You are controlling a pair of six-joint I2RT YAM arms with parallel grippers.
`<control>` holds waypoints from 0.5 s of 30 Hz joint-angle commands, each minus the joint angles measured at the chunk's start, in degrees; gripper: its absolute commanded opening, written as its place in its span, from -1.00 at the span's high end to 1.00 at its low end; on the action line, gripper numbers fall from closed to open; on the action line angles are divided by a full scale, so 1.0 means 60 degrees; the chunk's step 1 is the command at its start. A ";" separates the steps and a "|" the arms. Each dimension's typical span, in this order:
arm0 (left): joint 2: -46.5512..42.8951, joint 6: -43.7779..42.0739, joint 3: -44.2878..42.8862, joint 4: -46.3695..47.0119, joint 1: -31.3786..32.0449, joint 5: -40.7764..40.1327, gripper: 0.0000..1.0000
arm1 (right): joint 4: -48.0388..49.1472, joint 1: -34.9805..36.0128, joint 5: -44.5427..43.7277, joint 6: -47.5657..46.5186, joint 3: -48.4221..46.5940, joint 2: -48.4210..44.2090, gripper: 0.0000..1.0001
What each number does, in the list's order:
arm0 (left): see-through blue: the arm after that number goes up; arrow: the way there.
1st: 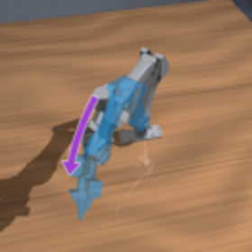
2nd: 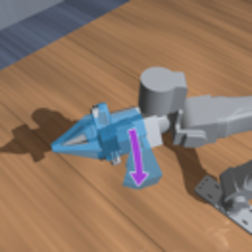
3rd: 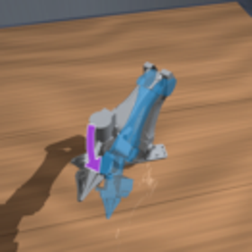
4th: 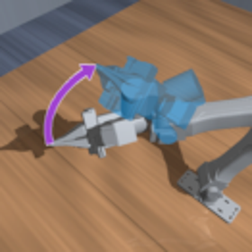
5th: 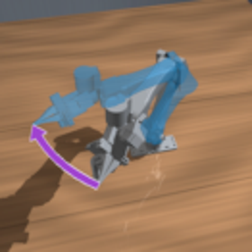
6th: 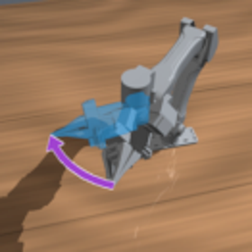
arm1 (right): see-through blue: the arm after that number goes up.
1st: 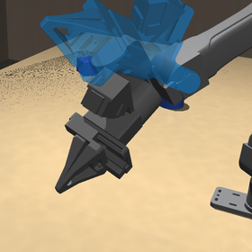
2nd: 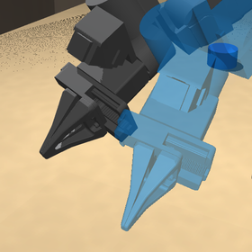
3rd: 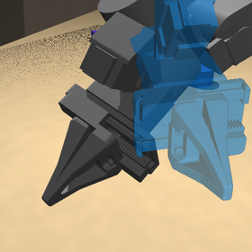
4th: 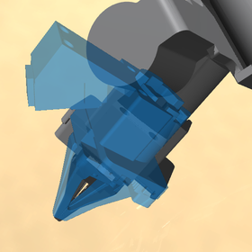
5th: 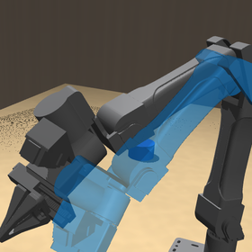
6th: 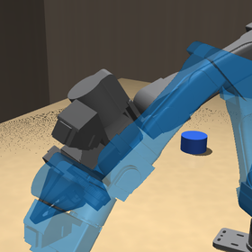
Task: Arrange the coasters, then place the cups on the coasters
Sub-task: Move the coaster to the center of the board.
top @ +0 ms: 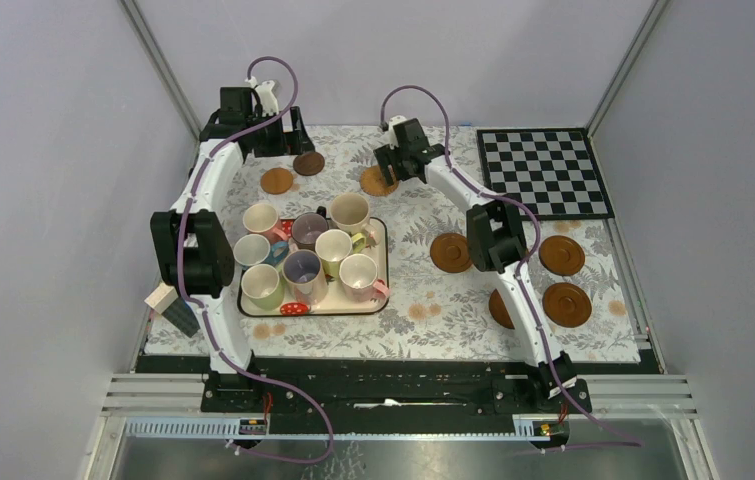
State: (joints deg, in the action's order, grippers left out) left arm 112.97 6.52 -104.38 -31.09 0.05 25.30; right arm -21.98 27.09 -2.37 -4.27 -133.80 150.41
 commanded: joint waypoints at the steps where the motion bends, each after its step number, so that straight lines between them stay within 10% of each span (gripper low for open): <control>1: -0.0495 0.0080 -0.0056 0.0289 -0.0280 -0.0238 -0.98 | -0.0259 0.0114 -0.0248 -0.0612 -0.0807 0.0308 -0.65; 15: 0.0107 0.0201 -0.0469 0.0099 -0.0396 0.0031 -0.98 | -0.1292 -0.0450 0.0759 -0.1818 0.2864 -0.2028 -0.56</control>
State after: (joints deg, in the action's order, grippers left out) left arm 113.03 6.92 -104.55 -31.59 -2.44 24.84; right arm -23.75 26.20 -0.25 -11.27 -122.67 143.26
